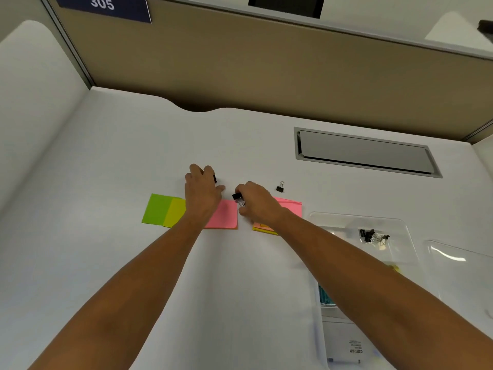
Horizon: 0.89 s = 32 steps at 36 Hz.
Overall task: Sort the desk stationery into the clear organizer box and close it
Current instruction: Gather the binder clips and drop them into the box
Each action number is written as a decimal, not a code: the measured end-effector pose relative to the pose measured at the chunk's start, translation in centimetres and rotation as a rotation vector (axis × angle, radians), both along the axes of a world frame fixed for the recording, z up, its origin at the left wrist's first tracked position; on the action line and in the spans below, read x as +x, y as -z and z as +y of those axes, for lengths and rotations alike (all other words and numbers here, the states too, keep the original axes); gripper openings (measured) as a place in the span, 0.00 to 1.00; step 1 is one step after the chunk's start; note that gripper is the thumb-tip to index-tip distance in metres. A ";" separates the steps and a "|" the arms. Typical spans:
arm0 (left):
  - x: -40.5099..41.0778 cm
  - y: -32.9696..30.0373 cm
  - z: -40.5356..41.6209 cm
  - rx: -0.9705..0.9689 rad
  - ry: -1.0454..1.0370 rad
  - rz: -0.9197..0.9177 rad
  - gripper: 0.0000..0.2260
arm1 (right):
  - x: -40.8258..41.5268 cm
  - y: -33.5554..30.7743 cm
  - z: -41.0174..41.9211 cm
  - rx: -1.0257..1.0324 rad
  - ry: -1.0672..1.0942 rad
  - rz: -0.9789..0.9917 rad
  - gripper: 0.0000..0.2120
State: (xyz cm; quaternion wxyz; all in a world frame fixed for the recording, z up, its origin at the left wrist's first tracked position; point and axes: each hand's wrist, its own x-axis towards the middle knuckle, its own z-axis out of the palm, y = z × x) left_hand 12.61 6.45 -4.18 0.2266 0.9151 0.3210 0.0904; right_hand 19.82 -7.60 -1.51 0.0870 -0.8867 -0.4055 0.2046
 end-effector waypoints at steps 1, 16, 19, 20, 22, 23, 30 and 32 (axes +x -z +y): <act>0.0 0.1 0.1 0.004 -0.002 -0.001 0.15 | -0.2 0.0 0.0 0.007 0.004 0.002 0.18; -0.1 0.4 0.2 -0.055 0.081 -0.091 0.07 | -2.0 0.1 -1.9 0.463 0.504 0.533 0.19; -0.2 -0.4 -0.3 -0.123 0.066 -0.131 0.06 | -2.2 -0.1 -2.7 0.626 0.668 0.816 0.19; -0.2 -0.9 -0.5 -0.160 0.057 -0.142 0.05 | -2.3 -0.3 -3.0 0.665 0.695 0.872 0.18; -0.3 -1.7 -1.2 -0.239 0.036 -0.175 0.06 | -2.4 -0.7 -3.7 0.709 0.739 0.934 0.17; -0.3 -2.2 -1.6 -0.280 0.024 -0.197 0.07 | -2.5 -0.9 -4.1 0.718 0.764 0.954 0.17; 0.3 -5.3 -5.7 -0.517 -0.001 -0.242 0.23 | -2.4 -3.7 -7.9 0.921 0.916 1.160 0.17; 0.6 -6.1 -7.2 -0.581 0.004 -0.234 0.23 | -2.2 -4.6 -9.4 0.985 0.942 1.189 0.16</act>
